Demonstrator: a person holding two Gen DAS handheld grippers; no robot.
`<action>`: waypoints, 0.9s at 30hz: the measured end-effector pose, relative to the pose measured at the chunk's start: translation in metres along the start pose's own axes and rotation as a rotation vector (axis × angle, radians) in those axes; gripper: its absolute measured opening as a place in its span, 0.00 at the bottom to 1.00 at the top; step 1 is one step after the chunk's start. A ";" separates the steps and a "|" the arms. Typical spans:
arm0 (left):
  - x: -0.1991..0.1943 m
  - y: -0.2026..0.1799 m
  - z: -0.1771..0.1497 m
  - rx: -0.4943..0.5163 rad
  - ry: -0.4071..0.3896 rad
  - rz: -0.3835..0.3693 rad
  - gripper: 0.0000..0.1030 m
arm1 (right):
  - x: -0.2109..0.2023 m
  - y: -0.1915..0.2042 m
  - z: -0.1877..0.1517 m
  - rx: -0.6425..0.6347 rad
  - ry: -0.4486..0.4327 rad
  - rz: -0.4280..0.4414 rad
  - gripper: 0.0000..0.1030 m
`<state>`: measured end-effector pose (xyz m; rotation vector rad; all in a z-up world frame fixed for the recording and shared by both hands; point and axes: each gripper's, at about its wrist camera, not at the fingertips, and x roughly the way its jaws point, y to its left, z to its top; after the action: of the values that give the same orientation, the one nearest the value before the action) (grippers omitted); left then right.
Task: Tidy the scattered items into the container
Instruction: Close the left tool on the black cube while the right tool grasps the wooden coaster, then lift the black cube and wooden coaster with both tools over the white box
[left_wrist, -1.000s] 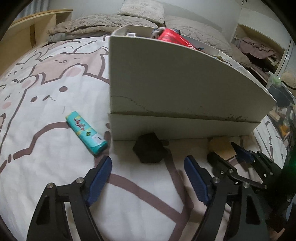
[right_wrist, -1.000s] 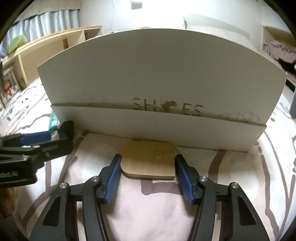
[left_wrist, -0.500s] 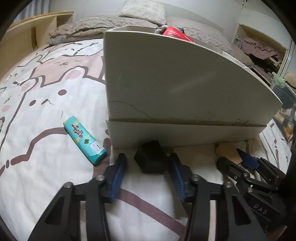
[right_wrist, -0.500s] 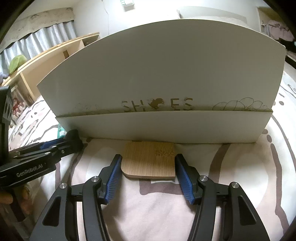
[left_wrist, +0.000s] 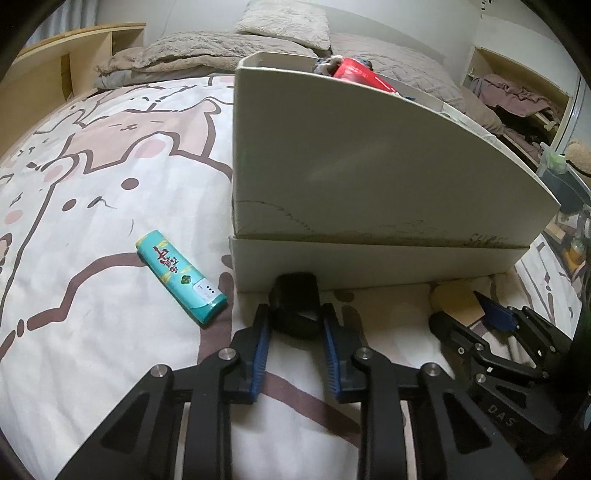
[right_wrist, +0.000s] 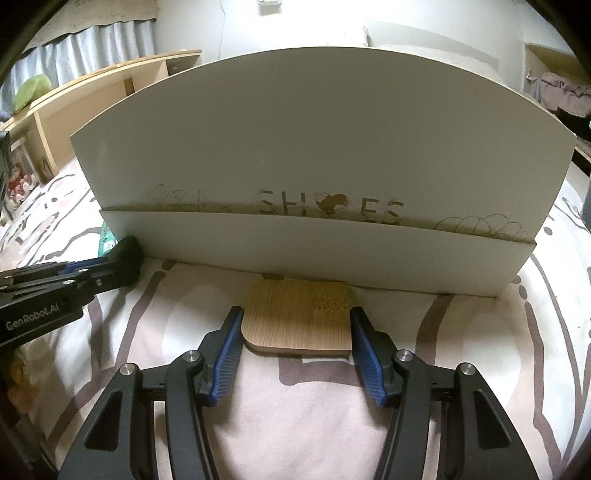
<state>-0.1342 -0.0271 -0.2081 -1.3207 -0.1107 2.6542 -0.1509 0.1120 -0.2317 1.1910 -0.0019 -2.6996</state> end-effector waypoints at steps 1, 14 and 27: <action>-0.001 0.000 0.000 0.001 -0.001 -0.001 0.26 | 0.000 0.002 0.001 -0.002 -0.001 -0.002 0.56; -0.010 0.005 -0.005 0.001 -0.006 0.001 0.25 | 0.002 0.015 0.009 0.032 -0.016 0.020 0.55; -0.024 0.001 -0.010 0.007 -0.018 -0.028 0.25 | -0.012 0.013 0.003 0.018 -0.004 0.001 0.55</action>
<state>-0.1124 -0.0331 -0.1954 -1.2838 -0.1207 2.6413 -0.1430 0.1009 -0.2196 1.1905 -0.0271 -2.7071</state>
